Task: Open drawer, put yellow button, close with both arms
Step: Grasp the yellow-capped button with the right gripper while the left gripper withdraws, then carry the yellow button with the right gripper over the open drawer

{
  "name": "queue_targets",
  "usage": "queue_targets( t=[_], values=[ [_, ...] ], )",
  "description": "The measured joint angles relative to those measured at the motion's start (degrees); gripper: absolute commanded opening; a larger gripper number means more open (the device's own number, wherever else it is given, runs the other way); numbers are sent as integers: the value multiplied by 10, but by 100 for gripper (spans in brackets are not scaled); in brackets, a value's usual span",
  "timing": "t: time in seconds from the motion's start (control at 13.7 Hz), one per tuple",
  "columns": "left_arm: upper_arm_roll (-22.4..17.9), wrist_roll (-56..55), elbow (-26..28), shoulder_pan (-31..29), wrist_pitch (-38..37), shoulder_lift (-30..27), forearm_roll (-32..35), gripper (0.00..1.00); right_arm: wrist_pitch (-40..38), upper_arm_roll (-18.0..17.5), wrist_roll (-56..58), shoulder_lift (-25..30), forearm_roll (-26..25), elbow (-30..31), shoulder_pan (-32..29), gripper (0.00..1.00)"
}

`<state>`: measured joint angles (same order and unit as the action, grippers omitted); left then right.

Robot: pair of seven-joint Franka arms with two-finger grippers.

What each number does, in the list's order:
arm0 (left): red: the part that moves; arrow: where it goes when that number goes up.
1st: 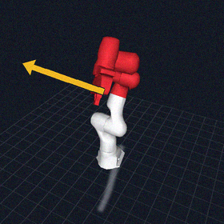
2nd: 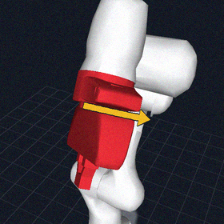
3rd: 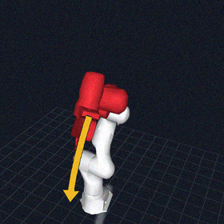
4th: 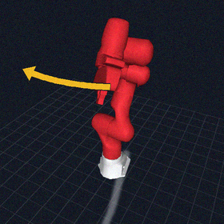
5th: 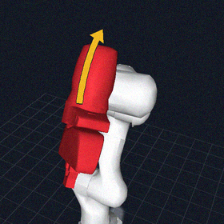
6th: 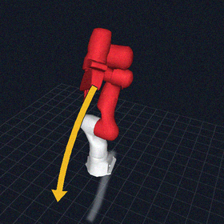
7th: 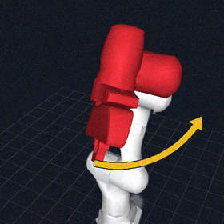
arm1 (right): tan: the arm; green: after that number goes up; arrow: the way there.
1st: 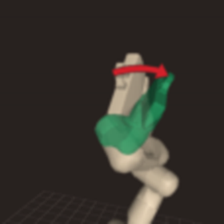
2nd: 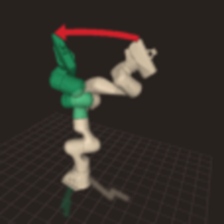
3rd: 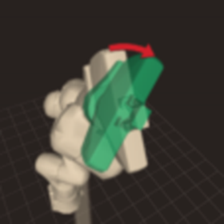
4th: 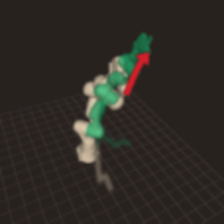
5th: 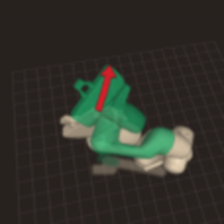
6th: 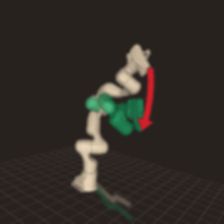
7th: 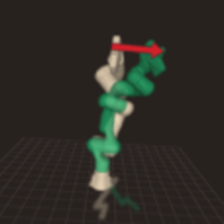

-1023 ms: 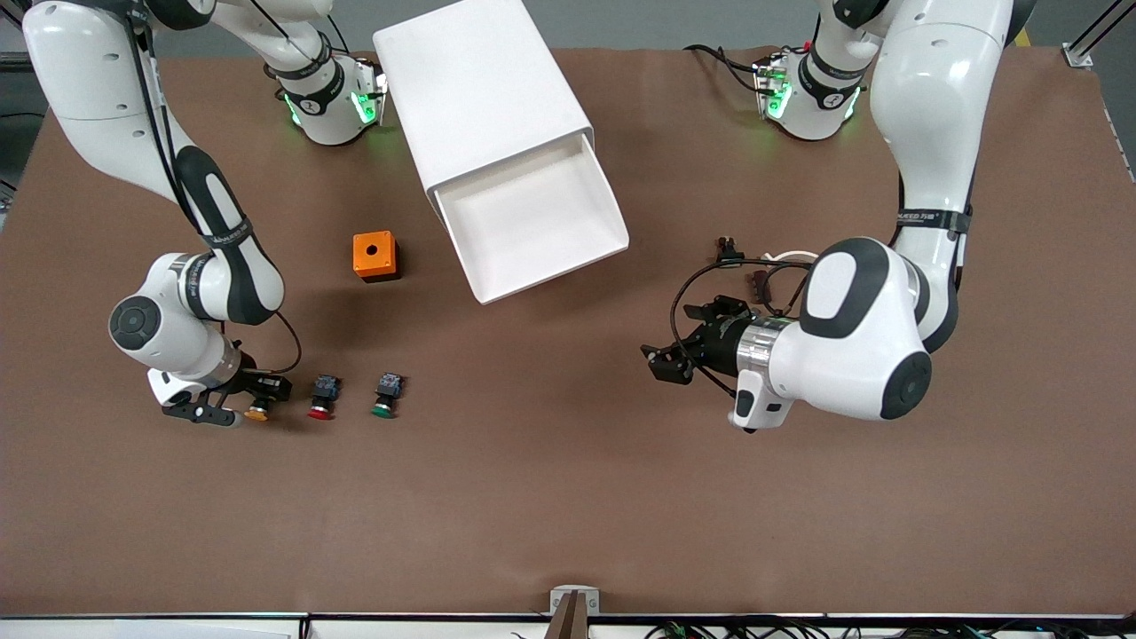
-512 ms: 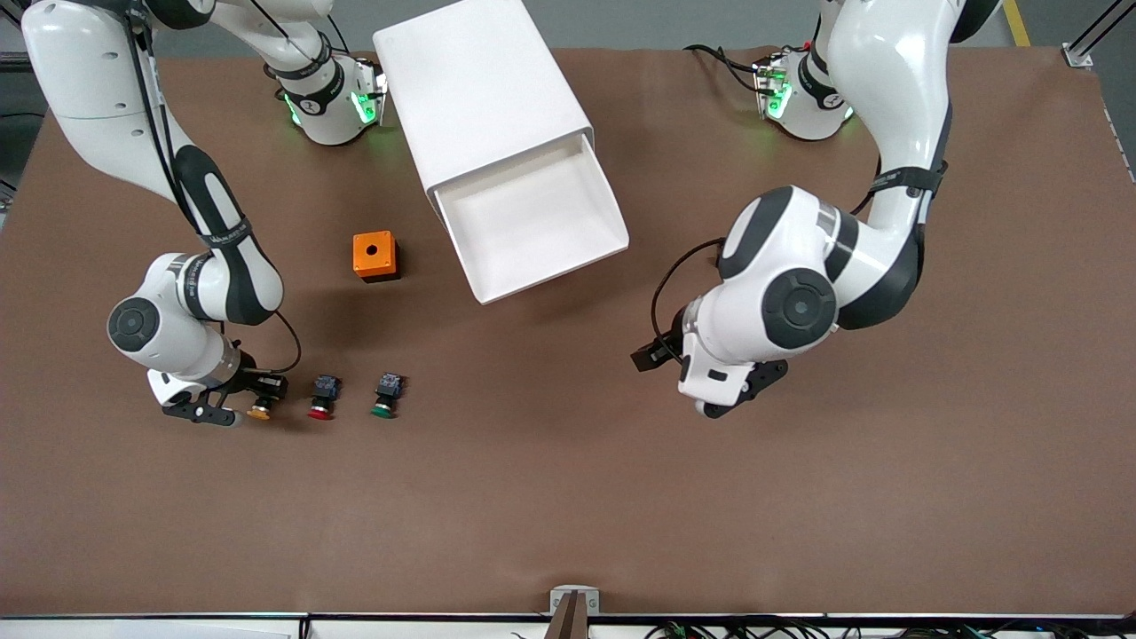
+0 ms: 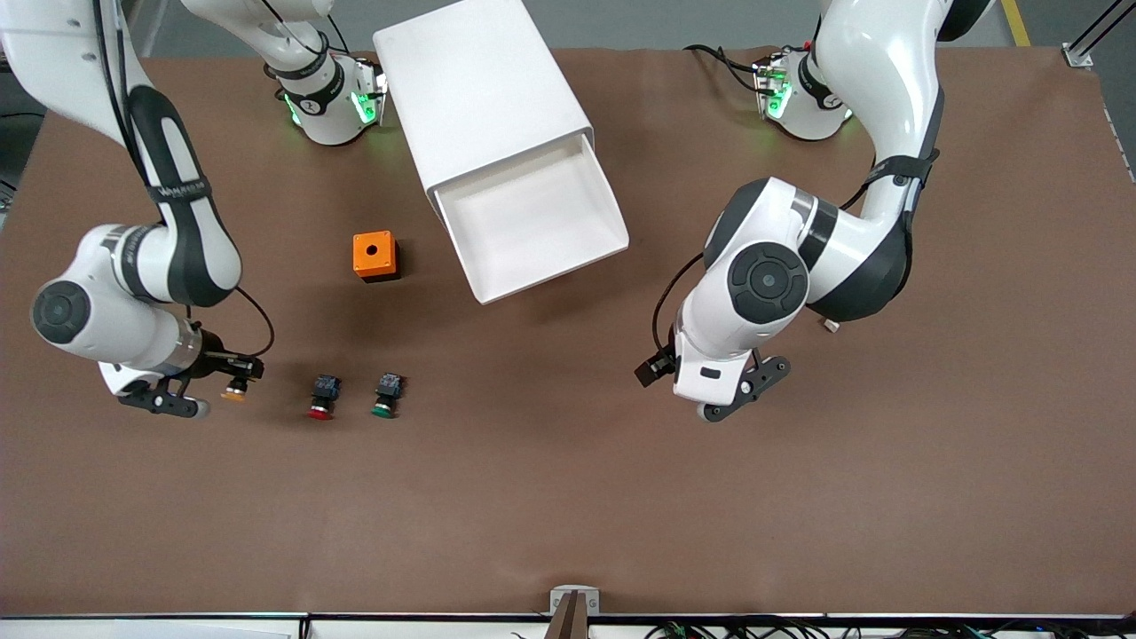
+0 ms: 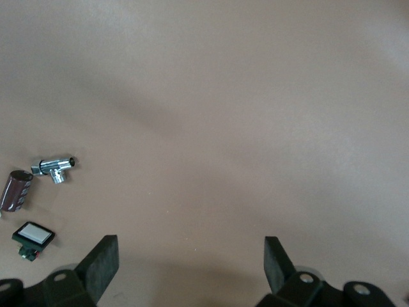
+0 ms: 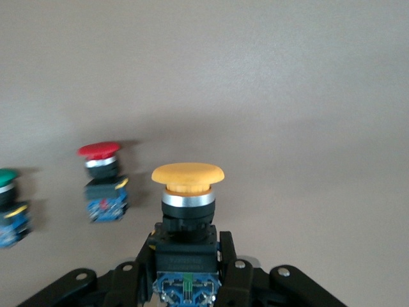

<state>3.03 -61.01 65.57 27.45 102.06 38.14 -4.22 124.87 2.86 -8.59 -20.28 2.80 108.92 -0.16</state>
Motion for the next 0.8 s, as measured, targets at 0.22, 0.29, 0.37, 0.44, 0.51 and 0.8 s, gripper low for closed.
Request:
queue_targets(
  t=[0.22,0.29,0.37,0.44,0.51,0.8],
  values=[
    [-1,0,3,0,2,-1,2,100,-82,-2,-64,69,2,0,28,0],
    [-1,0,4,0,2,-1,6,100,-108,-3,-88,90,6,0,37,0],
    [-2,0,5,0,3,-1,11,100,-136,-3,-114,110,18,0,48,0],
    [-2,0,5,0,4,-1,15,100,-163,-4,-138,130,32,1,59,0],
    [-2,0,6,0,4,-1,17,100,-185,-5,-163,147,41,1,70,0],
    [-4,0,6,-1,6,-1,38,100,-228,-7,-268,203,49,2,128,0]
  ],
)
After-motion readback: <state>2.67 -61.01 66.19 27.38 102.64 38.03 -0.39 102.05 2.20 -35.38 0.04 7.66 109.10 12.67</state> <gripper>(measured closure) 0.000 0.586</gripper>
